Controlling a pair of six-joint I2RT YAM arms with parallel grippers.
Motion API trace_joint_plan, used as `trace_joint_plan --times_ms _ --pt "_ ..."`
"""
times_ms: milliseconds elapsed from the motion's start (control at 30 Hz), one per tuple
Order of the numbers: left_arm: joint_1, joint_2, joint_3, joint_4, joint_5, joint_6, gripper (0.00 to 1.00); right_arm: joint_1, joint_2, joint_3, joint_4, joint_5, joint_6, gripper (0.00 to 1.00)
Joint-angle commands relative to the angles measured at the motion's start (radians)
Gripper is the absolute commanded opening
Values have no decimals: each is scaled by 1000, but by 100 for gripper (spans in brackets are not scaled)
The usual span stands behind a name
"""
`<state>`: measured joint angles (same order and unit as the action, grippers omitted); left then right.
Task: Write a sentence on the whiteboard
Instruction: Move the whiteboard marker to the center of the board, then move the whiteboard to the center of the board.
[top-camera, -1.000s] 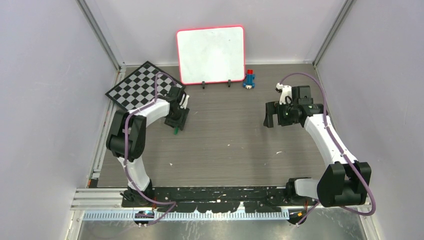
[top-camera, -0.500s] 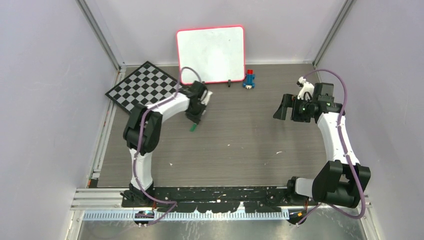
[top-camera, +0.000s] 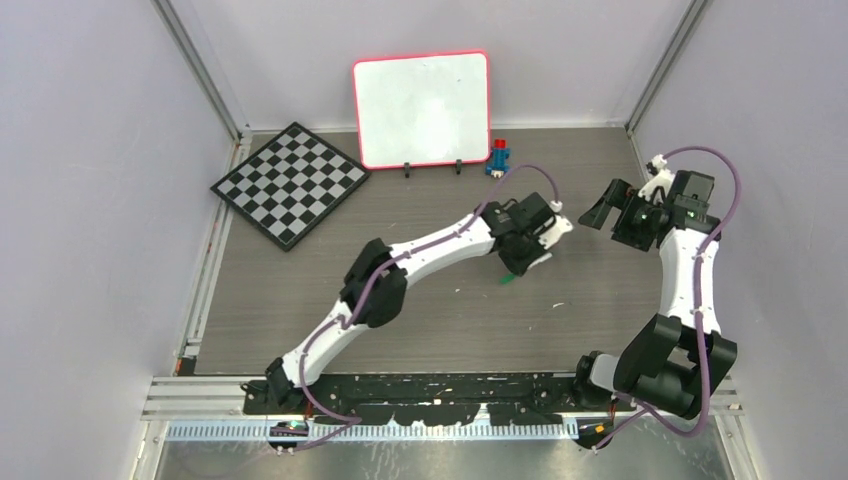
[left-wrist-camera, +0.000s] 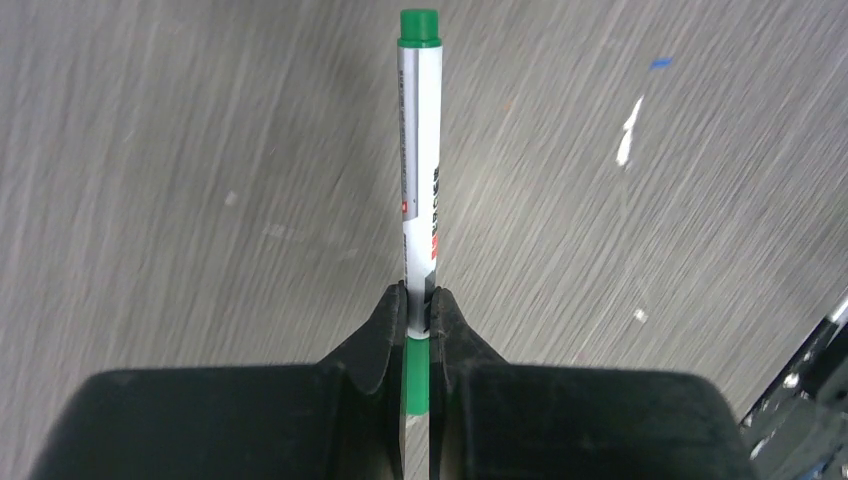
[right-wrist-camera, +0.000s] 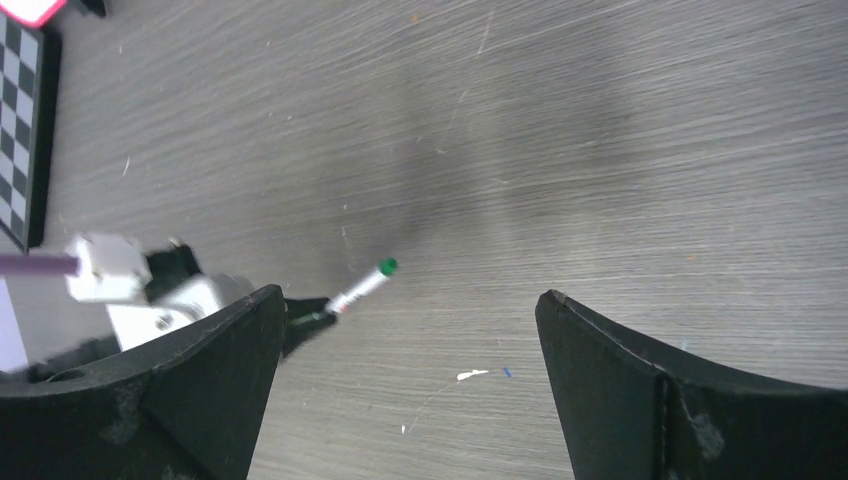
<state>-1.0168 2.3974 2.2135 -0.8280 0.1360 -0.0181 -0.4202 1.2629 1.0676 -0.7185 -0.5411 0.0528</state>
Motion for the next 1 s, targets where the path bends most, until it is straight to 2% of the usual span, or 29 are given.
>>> trace_joint_plan --times_ms 0,167,267,400,467,533,600,733,867,967 --pt "-25 122 220 -98 8 1 0 -48 -46 22 62 32 57 99" --pt "-37 206 302 -66 5 -15 0 -96 -53 9 78 40 77 100" --pt "-46 230 320 -55 -12 -19 6 -99 -49 3 86 26 85 100" --pt "-47 249 335 -60 -31 -18 15 -100 -42 0 96 15 97 99" --pt "-47 239 334 -71 -36 -17 29 -98 -42 -5 105 7 106 99" --pt "-43 208 324 -77 -45 -11 50 -98 -34 -5 109 -11 118 99" --pt "-34 154 293 -76 -56 -8 62 -92 -21 5 110 -13 127 99" --pt "8 27 218 -78 -47 -18 68 -33 5 54 111 48 127 99" --pt "75 -113 147 -98 -42 -34 72 91 63 141 114 168 123 99" --pt "140 -238 30 -85 -42 -55 76 198 123 209 128 243 127 97"
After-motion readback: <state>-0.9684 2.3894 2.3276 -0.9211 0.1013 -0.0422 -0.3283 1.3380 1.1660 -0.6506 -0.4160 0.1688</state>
